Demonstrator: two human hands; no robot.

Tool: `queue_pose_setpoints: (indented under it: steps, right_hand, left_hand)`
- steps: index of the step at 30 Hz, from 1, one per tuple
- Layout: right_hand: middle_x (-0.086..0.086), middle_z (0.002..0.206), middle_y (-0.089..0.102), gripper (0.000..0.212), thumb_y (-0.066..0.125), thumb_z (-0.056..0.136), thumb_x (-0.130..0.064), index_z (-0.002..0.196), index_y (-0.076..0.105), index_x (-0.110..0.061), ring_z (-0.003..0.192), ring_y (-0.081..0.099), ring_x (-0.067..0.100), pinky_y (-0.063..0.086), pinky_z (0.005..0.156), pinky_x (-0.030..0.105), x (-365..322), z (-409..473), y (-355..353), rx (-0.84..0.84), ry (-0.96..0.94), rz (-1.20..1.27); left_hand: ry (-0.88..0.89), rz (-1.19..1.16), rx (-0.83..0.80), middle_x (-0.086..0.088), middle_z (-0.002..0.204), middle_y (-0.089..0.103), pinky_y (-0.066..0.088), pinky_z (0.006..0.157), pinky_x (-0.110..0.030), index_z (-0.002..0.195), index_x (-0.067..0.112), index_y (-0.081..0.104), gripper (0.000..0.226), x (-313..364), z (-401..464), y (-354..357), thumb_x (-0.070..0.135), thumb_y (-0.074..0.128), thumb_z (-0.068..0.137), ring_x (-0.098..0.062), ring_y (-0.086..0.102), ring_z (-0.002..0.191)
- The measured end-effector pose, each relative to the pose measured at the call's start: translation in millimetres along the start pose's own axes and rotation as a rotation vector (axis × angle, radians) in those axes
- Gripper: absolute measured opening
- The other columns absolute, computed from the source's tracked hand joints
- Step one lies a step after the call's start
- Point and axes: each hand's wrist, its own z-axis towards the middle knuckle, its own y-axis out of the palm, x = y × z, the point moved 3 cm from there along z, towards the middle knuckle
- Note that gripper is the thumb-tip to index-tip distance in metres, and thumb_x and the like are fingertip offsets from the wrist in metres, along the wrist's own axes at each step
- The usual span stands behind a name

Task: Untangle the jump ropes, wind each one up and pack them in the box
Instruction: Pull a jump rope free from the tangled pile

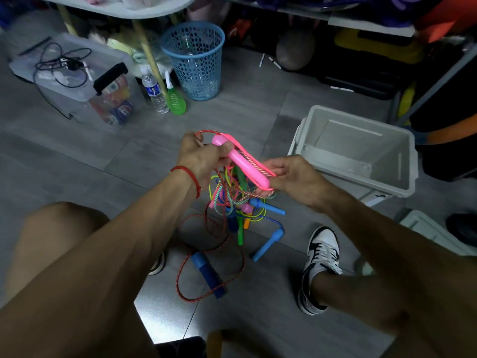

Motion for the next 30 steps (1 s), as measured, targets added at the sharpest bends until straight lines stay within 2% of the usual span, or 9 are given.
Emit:
queue_pose_setpoints:
  steps: [7,10,12,15,19,21,24,27,30]
  right_hand:
    - [0.005,0.084,0.072,0.051,0.049,0.086,0.018,0.091,0.068,-0.029,0.079,0.069,0.016,0.055,0.078,0.026,1.4,10.5,-35.0,0.180,-0.114,-0.394]
    - [0.004,0.083,0.069,0.025,0.054,0.091,0.007,0.093,0.069,-0.013,0.075,0.064,0.014,0.052,0.075,0.026,-6.2,13.7,-44.8,0.340,-0.148,-0.471]
    - [0.008,0.074,0.064,0.025,0.054,0.089,0.015,0.083,0.066,-0.006,0.064,0.063,0.014,0.055,0.067,0.025,-12.0,17.3,-52.9,0.420,-0.080,-0.255]
    - [0.013,0.073,0.070,0.028,0.066,0.083,0.012,0.074,0.068,-0.015,0.064,0.068,0.023,0.060,0.068,0.035,-11.5,20.9,-60.3,0.404,0.075,-0.203]
    - [0.010,0.086,0.074,0.009,0.070,0.085,-0.013,0.092,0.073,-0.018,0.080,0.072,0.025,0.061,0.078,0.037,-11.8,18.5,-61.6,0.317,0.199,-0.626]
    - [0.009,0.107,0.071,0.030,0.069,0.087,-0.025,0.116,0.066,-0.019,0.098,0.067,0.027,0.056,0.086,0.033,-11.5,19.0,-51.0,0.137,0.251,-0.838]
    - [0.003,0.140,0.055,0.064,0.072,0.086,-0.039,0.143,0.046,-0.026,0.126,0.053,0.023,0.043,0.106,0.033,-17.8,21.6,-21.0,-0.018,-0.017,-0.819]
    - [-0.005,0.118,0.064,0.046,0.071,0.088,-0.041,0.128,0.058,-0.026,0.106,0.062,0.014,0.050,0.096,0.035,-21.1,23.9,-1.8,-0.006,-0.257,-0.656]
    - [-0.009,0.084,0.068,0.013,0.073,0.090,-0.033,0.099,0.068,-0.025,0.075,0.065,0.007,0.053,0.075,0.032,-21.0,27.9,-1.2,0.015,-0.245,-0.597]
  left_hand:
    - [-0.033,0.001,-0.302,-0.021,0.088,0.063,0.059,0.076,-0.050,0.092,0.016,0.033,0.041,17.5,-6.5,2.3,-0.015,0.059,0.089,-0.031,0.071,0.076]
    - [0.039,0.376,-0.459,-0.007,0.076,0.058,0.058,0.065,-0.041,0.089,0.018,0.034,0.041,17.6,1.7,-0.2,-0.013,0.060,0.085,-0.026,0.064,0.072]
    - [0.189,0.753,-0.496,-0.006,0.082,0.053,0.050,0.067,-0.041,0.091,0.017,0.037,0.039,14.0,4.9,1.0,0.013,0.073,0.077,-0.024,0.055,0.077]
    - [0.473,1.036,-0.316,-0.010,0.084,0.060,0.048,0.072,-0.039,0.088,0.009,0.051,0.037,14.9,5.8,4.7,0.043,0.067,0.091,-0.026,0.057,0.076]
    - [0.563,0.880,-0.232,-0.013,0.074,0.072,0.057,0.064,-0.044,0.074,0.011,0.046,0.034,16.8,8.5,6.9,0.034,0.053,0.098,-0.027,0.071,0.065]
    - [0.534,0.796,-0.324,-0.020,0.079,0.072,0.060,0.060,-0.038,0.074,0.014,0.044,0.029,13.9,5.3,12.5,0.021,0.052,0.101,-0.022,0.074,0.068]
    - [0.551,0.688,-0.450,-0.025,0.083,0.071,0.060,0.060,-0.028,0.073,0.017,0.041,0.031,17.1,-5.7,20.2,0.014,0.052,0.102,-0.016,0.075,0.073]
    - [0.508,0.583,-0.546,-0.022,0.079,0.069,0.062,0.073,-0.050,0.074,0.018,0.040,0.031,19.3,-9.1,20.0,0.019,0.053,0.101,-0.027,0.076,0.081]
    - [0.436,0.445,-0.576,-0.017,0.082,0.071,0.060,0.076,-0.056,0.075,0.017,0.036,0.031,23.2,-12.8,16.1,0.015,0.051,0.102,-0.037,0.074,0.087]
